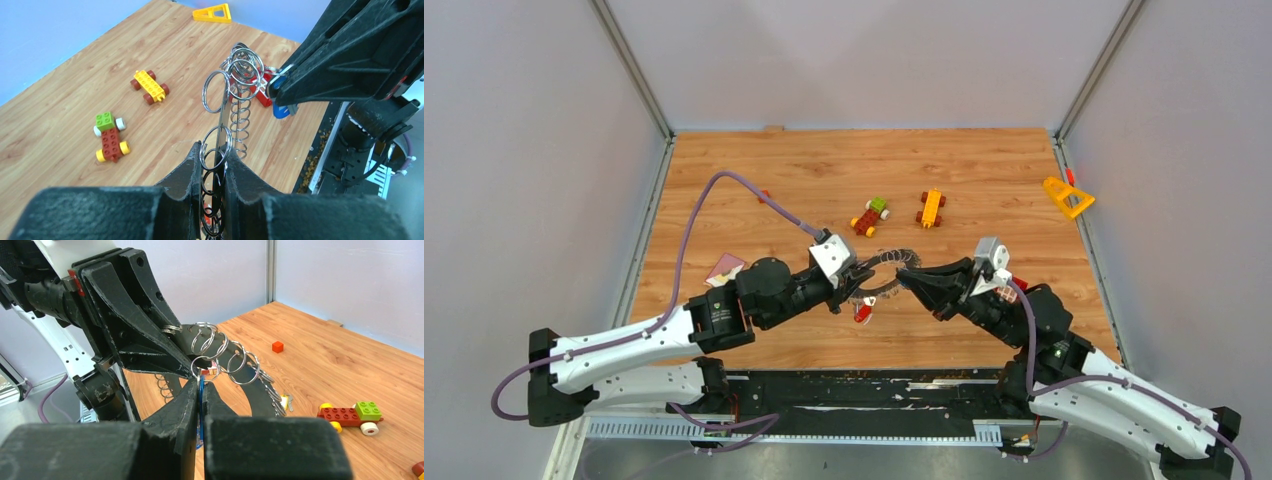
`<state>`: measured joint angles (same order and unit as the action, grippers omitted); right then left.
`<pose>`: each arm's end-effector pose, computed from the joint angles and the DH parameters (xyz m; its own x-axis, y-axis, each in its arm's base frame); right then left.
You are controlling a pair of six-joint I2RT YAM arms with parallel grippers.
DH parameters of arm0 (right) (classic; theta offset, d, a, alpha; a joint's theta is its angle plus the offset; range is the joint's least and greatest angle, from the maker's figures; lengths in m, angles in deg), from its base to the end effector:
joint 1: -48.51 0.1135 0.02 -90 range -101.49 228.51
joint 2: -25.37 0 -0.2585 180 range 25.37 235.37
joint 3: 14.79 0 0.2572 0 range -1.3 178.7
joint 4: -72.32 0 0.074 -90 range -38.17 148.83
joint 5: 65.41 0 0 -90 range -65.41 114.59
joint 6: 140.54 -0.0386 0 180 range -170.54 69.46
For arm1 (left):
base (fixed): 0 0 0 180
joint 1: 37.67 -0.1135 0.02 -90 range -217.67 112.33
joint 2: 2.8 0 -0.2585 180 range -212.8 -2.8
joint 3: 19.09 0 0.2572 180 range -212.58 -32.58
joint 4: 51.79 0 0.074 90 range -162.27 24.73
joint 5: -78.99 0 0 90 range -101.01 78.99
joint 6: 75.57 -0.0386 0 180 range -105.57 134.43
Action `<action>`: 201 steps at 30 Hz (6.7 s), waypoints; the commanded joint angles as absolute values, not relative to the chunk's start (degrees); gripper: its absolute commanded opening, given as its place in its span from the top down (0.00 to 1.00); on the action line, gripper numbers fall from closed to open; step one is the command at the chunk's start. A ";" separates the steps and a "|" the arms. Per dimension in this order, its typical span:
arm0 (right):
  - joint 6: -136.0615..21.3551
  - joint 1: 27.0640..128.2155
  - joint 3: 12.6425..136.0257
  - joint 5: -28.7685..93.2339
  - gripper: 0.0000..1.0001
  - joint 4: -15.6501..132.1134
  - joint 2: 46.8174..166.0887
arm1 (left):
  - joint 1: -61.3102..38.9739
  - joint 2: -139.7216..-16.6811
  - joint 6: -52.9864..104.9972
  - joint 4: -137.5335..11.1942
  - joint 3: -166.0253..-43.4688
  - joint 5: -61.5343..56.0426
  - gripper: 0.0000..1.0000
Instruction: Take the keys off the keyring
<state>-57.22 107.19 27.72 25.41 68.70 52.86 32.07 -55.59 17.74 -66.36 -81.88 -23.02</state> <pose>0.0772 0.1280 0.3217 0.0018 0.2268 -0.9739 -0.8676 0.4847 0.1112 0.0866 -0.2115 0.3551 -0.0764 0.0438 -0.9961 0.8428 0.5367 -0.0410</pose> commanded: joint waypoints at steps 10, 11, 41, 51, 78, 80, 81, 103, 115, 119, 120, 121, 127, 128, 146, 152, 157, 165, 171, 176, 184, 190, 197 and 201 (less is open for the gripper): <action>-54.47 107.05 41.04 25.51 1.00 50.49 53.55 | 31.99 -53.42 22.26 -53.26 -74.84 -21.65 0.74; -53.83 107.05 42.95 25.94 1.00 48.98 54.11 | 31.97 -53.37 22.80 -52.13 -73.86 -20.70 0.67; -41.67 107.05 60.47 39.70 1.00 17.87 59.31 | 31.99 -49.95 22.51 -47.17 -73.24 -0.40 0.55; -40.36 107.03 58.76 45.95 1.00 19.99 57.76 | 32.02 -55.87 24.82 -43.75 -76.03 10.62 0.68; -41.55 107.05 58.17 47.41 1.00 23.83 58.72 | 32.40 -63.26 24.89 -41.78 -79.72 12.59 0.74; -41.56 107.07 58.22 47.52 1.00 23.93 58.76 | 32.43 -63.70 24.88 -41.88 -80.01 12.76 0.78; -41.51 107.05 58.28 47.53 1.00 23.93 58.77 | 32.39 -63.90 24.88 -41.96 -80.18 12.83 0.81; -40.38 107.02 58.51 42.12 1.00 18.77 53.78 | 32.44 -57.95 21.55 -50.05 -80.13 8.86 1.00; -40.99 107.04 56.76 43.39 1.00 22.59 53.18 | 32.44 -56.22 23.74 -47.66 -78.37 9.96 1.00; -40.21 107.05 56.65 43.83 1.00 24.24 52.46 | 32.47 -54.91 24.06 -47.00 -76.93 9.73 1.00; -40.17 107.05 56.55 43.77 1.00 24.47 52.38 | 32.47 -54.74 24.08 -46.92 -76.76 9.69 1.00; -40.17 107.05 56.50 43.80 1.00 24.80 52.29 | 32.47 -54.79 24.11 -47.08 -76.83 10.08 1.00; -40.29 107.05 59.18 46.70 1.00 25.40 53.39 | 32.52 -53.01 24.90 -50.78 -77.67 11.64 1.00; -40.26 107.05 59.90 46.39 1.00 25.13 53.87 | 32.49 -52.24 25.00 -50.86 -77.17 11.40 1.00; -40.74 107.05 58.81 47.88 1.00 28.55 54.90 | 32.51 -50.73 24.90 -52.86 -74.79 8.63 0.80; -36.59 107.05 59.98 50.98 1.00 25.18 54.61 | 32.47 -50.24 25.52 -48.70 -72.17 8.16 0.69; -33.72 107.05 60.18 54.51 1.00 23.76 53.07 | 32.52 -50.61 25.98 -46.55 -71.54 8.80 0.65; -24.99 107.05 59.35 66.17 1.00 22.29 49.36 | 32.47 -49.30 25.91 -45.41 -70.71 12.54 0.65; -19.43 107.05 59.35 75.98 1.00 19.72 48.78 | 32.47 -47.89 25.37 -46.61 -69.91 12.62 0.65; -16.58 107.05 58.66 78.43 1.00 18.75 49.32 | 32.54 -48.35 25.54 -46.86 -69.84 12.34 0.65; -14.04 107.05 55.80 79.04 1.00 21.75 48.24 | 32.47 -49.60 25.15 -46.13 -70.11 12.36 0.65; -13.53 107.07 55.45 78.36 1.00 22.39 48.35 | 32.54 -50.41 25.19 -44.07 -70.82 14.13 0.70; -12.11 107.09 54.77 75.66 1.00 22.01 49.35 | 32.47 -51.26 22.87 -43.79 -73.99 16.04 0.60; -11.61 107.05 54.92 74.55 1.00 22.03 50.80 | 32.47 -53.25 23.44 -42.69 -75.17 17.46 0.59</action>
